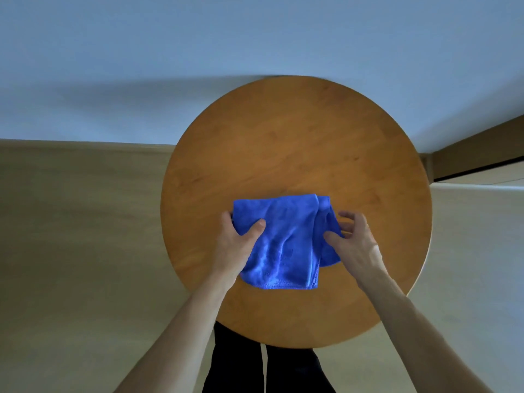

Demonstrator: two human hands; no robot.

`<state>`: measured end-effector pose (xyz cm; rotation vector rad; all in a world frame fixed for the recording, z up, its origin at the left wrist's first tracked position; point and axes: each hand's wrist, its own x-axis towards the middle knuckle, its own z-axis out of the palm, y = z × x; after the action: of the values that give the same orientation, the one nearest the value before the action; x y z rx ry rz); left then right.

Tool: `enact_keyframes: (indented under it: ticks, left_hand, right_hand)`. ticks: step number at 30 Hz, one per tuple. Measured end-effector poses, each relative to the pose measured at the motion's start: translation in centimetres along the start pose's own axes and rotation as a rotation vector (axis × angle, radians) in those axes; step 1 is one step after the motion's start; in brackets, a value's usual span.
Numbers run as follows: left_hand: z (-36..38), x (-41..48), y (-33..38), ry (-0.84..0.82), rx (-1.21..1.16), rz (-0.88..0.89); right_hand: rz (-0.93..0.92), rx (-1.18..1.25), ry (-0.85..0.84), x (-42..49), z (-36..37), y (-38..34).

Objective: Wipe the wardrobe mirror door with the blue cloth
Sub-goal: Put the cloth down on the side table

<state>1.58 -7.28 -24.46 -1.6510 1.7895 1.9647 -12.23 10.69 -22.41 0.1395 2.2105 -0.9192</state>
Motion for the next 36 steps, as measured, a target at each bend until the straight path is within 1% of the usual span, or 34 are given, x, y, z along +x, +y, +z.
enact_keyframes:
  ticks: [4, 6, 8, 11, 15, 17, 19, 21, 22, 24, 26, 27, 30, 32, 34, 36]
  left_hand:
    - [-0.5, 1.0, -0.8, -0.054, 0.043, -0.008]
    - [-1.0, 1.4, -1.2, -0.057, 0.077, 0.017]
    - [-0.9, 1.5, -1.5, -0.014, 0.128, 0.055]
    - [0.2, 1.2, -1.9, 0.098, 0.241, 0.124]
    - [1.5, 0.5, -2.1, 0.195, 0.395, 0.336]
    - [1.9, 0.4, -1.9, 0.261, 0.555, 0.467]
    - [2.7, 0.5, -1.7, 0.31, 0.711, 0.561]
    - [3.7, 0.5, -1.8, 0.311, 0.876, 0.617]
    - [4.0, 0.6, -2.2, 0.29, 0.939, 0.654]
    - [4.5, 0.9, -3.3, 0.244, 0.999, 0.69]
    - [4.4, 1.4, -4.7, 0.221, 1.046, 0.699]
    - [4.1, 1.9, -5.3, 0.213, 1.068, 0.72]
    - [2.9, 4.0, -6.0, 0.204, 1.109, 0.799]
    - [2.5, 4.9, -5.8, 0.185, 1.13, 0.827]
    - [2.4, 5.1, -5.6, 0.17, 1.152, 0.832]
    - [2.6, 4.8, -5.3, 0.185, 1.186, 0.804]
  right_hand:
    - [-0.239, -0.204, 0.107, -0.3, 0.9, 1.0]
    - [-0.33, -0.254, 0.131, -0.1, 1.8, 1.0]
    - [-0.311, -0.272, 0.13, 0.4, 3.0, 0.4]
    - [-0.264, -0.323, 0.164, 1.4, 4.4, -0.3]
    - [-0.318, -0.286, 0.215, 2.6, 5.0, -0.6]
    - [-0.383, -0.329, 0.274, 2.8, 4.9, -0.6]
    - [-0.507, -0.449, 0.384, 2.7, 4.6, -0.5]
    - [-0.701, -0.593, 0.464, 2.3, 4.9, 0.0]
    - [-0.803, -0.625, 0.449, 2.0, 5.4, 0.5]
    - [-0.935, -0.642, 0.332, 1.3, 6.8, 1.8]
    - [-0.943, -0.751, 0.247, 1.0, 7.8, 3.6]
    - [-0.933, -0.819, 0.235, 1.3, 8.0, 4.3]
    - [-0.912, -0.91, 0.252, 3.3, 7.3, 5.3]
    - [-0.94, -0.944, 0.25, 4.5, 6.7, 5.5]
    - [-0.959, -0.967, 0.253, 5.0, 5.9, 5.7]
    - [-0.932, -0.997, 0.272, 5.1, 5.2, 5.7]
